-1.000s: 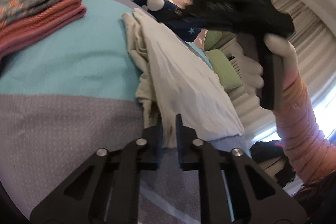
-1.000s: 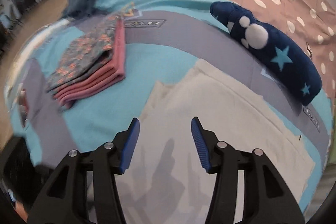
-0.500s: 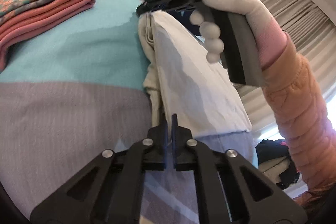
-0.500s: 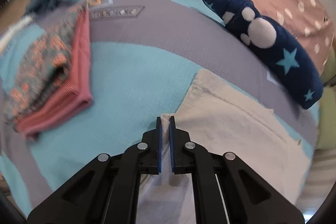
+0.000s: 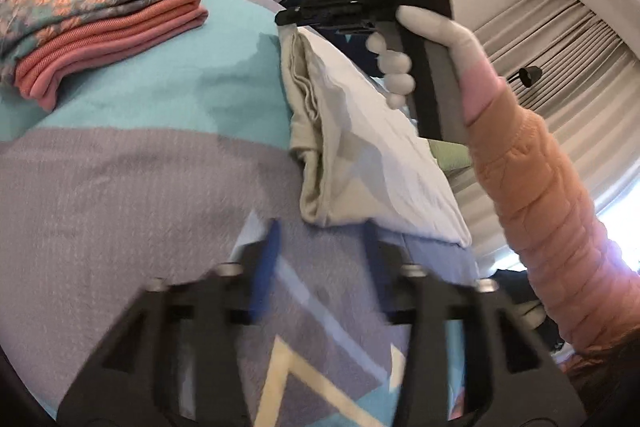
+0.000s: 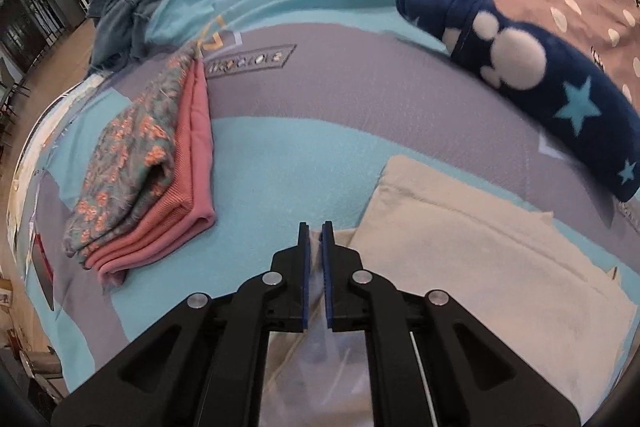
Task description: Fold small clothes
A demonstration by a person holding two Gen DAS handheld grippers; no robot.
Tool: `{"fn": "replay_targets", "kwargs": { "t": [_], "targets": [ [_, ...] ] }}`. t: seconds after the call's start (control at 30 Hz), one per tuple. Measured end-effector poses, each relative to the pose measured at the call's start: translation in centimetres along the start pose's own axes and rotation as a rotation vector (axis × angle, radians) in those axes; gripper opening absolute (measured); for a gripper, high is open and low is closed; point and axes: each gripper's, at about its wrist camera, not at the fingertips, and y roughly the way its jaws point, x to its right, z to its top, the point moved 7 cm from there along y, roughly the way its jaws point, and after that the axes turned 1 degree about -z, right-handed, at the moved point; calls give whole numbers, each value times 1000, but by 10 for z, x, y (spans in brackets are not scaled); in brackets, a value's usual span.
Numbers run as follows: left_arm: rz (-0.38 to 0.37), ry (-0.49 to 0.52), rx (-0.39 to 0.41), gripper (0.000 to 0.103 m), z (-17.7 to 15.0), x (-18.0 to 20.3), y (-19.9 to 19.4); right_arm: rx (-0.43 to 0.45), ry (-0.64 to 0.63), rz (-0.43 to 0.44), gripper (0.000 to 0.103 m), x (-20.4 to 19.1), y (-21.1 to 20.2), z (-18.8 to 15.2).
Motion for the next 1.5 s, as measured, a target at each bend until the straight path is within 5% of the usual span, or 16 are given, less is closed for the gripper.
{"fn": "replay_targets", "kwargs": {
  "t": [0.1,0.17,0.3,0.33,0.37,0.4,0.43,0.47,0.6,0.77,0.9,1.0,1.17,1.3,1.5],
  "targets": [
    [15,42,-43,48,8,1,26,14,-8,-4,17,3,-12,3],
    [32,62,-44,48,11,3,33,5,-12,-9,33,4,-16,1],
    [6,20,-49,44,18,1,38,-44,-73,-36,48,-5,-13,-7],
    [9,18,-48,32,18,0,38,-61,-92,-53,52,-8,-9,-9],
    [2,8,-58,5,18,-1,39,-78,-117,-75,52,-12,-2,-12],
    [-10,-17,-66,6,17,-4,40,-93,-136,-104,48,-14,6,-14],
    [-3,-38,-41,5,19,-6,36,-106,-151,-144,5,-15,14,-16],
    [14,-29,7,4,24,-5,24,-105,-139,-186,4,-11,20,-15],
    [5,104,110,0,32,33,-26,-24,-38,-63,4,-7,3,-6],
    [106,123,34,0,19,15,-20,-51,-92,51,11,-2,17,-16],
    [93,36,15,3,8,-14,-13,12,-3,161,24,6,-7,-23],
    [82,23,42,24,4,-20,-13,75,-83,154,24,3,-42,-43],
    [63,38,43,38,8,-16,-3,128,-245,164,24,4,-98,-128],
    [63,14,20,40,3,-12,14,174,-49,192,24,71,-133,-190],
    [-14,5,12,43,-12,16,11,242,582,85,24,260,-179,-321]
  ]
}}
